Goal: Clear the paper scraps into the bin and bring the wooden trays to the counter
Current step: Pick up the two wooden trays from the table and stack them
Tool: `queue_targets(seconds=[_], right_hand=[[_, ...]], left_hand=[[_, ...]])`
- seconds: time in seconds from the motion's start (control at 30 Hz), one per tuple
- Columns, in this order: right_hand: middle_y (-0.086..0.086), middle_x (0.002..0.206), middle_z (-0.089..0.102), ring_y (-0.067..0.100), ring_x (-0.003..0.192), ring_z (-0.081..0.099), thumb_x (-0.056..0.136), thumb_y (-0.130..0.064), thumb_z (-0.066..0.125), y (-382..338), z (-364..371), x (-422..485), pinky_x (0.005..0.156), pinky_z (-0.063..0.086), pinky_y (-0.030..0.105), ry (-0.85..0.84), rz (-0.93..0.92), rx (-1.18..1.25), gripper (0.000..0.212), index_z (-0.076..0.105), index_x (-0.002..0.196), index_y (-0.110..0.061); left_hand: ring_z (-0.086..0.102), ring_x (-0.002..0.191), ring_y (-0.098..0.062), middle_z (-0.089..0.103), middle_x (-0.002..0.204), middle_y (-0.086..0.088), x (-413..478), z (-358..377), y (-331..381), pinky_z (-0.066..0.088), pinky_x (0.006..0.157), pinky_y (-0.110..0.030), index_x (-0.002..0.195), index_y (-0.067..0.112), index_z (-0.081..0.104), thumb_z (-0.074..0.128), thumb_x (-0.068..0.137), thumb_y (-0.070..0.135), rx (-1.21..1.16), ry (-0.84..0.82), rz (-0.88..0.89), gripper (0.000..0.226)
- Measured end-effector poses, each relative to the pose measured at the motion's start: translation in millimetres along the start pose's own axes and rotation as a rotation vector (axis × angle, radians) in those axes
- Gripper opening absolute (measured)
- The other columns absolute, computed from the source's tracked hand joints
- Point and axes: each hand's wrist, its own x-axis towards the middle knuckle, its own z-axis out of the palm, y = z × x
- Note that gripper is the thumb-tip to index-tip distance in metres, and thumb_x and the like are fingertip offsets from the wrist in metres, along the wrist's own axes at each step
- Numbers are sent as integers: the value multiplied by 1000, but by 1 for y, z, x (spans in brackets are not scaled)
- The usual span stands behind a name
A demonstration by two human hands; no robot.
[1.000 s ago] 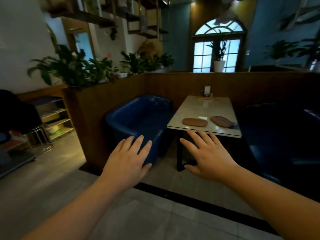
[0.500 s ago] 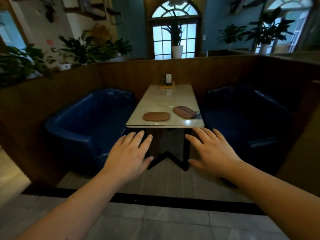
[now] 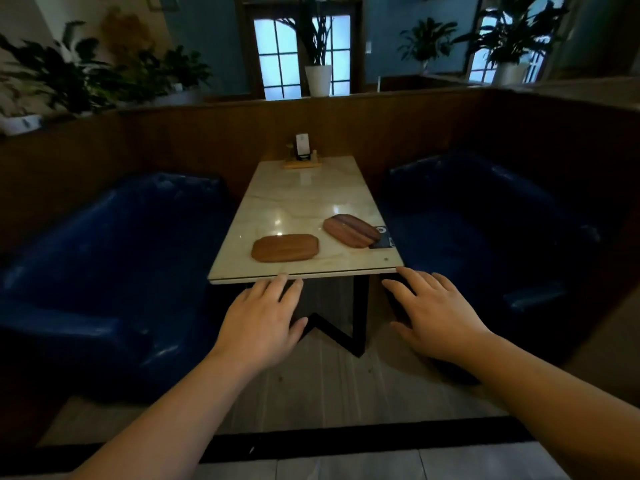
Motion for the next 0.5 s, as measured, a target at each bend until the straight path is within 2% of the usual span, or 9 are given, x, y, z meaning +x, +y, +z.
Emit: queue_targets(seconds=[0.2,0.4,0.5], right_hand=[[9,159,20,28,143,23,88,-56,48,28,39,88,116,17,46,-46,-18,1,74,18,149,-29],[9,154,28,29,137,33,87,-52,51,76,91,202,111,31,45,-78,-56,35,69,24,146,-27],[7,144,40,28,126,45,85,-49,51,101,109,256,101,42,44,-110,-87,57,64,30,141,-26]], left_hand=[[55,116,-26,55,134,-9,87,45,-21,50,87,-41,137,18,43,48,86,51,8,-38,31,60],[51,118,-23,52,136,-4,194,98,-37,48,89,-40,139,22,37,45,87,52,18,-92,30,60],[47,121,-22,47,139,-1,247,118,-45,45,93,-39,142,24,30,42,89,51,14,-127,19,61]])
